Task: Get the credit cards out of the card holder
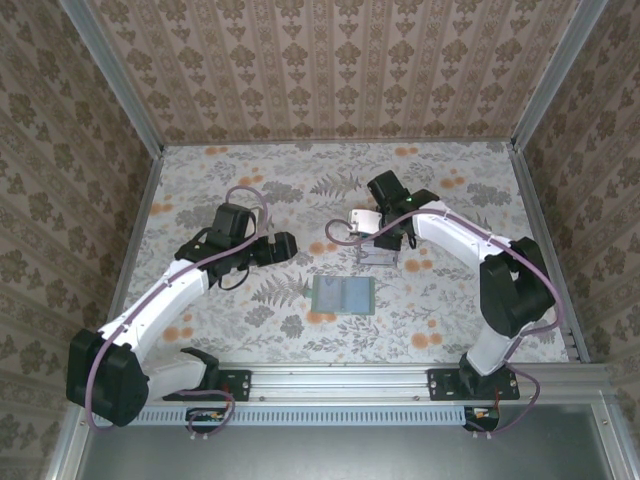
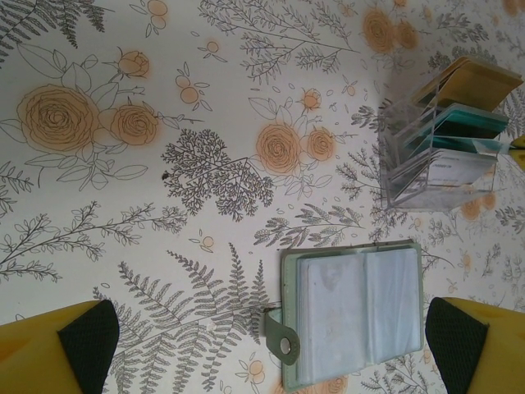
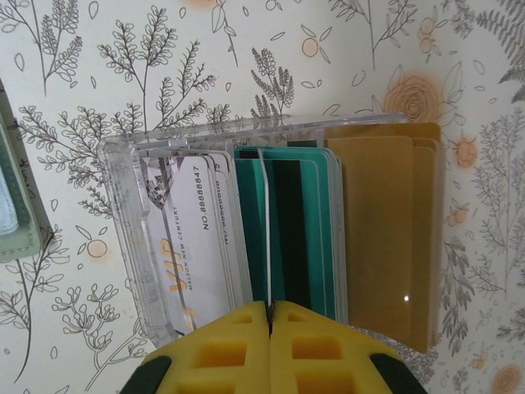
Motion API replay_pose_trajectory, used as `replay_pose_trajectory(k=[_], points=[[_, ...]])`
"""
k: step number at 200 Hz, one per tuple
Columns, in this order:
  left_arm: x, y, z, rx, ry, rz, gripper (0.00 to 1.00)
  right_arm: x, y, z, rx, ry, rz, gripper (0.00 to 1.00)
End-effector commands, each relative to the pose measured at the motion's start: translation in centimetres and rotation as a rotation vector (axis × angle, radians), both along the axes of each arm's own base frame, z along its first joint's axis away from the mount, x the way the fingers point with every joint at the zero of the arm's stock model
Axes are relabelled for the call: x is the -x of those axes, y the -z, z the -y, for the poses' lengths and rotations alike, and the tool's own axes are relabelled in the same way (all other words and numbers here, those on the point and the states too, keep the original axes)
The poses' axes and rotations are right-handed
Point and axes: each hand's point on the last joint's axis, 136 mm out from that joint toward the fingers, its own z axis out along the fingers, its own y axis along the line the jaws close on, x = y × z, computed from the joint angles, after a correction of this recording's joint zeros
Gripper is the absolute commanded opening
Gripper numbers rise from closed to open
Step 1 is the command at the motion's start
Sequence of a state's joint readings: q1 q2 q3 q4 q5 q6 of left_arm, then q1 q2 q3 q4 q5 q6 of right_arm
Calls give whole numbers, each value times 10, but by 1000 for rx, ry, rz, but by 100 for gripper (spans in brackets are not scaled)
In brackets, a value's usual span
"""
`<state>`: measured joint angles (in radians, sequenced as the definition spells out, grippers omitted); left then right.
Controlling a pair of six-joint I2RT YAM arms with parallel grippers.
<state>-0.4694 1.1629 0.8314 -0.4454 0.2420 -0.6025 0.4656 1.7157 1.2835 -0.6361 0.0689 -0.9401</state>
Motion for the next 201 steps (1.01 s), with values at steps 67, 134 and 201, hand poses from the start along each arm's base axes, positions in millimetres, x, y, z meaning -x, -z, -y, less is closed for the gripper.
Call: replay_pose_trajectory(k=[67,134,201], points=[[2,-2,-10,15,-25,-12,100,-28,5,0,8,92,48,40],[2,-2,-11,24,-26,-11,100,-52,-27,4,-71,223,170,47],[1,0,2,59,13,-27,98,-37,-87,5,-370,493,222,47]])
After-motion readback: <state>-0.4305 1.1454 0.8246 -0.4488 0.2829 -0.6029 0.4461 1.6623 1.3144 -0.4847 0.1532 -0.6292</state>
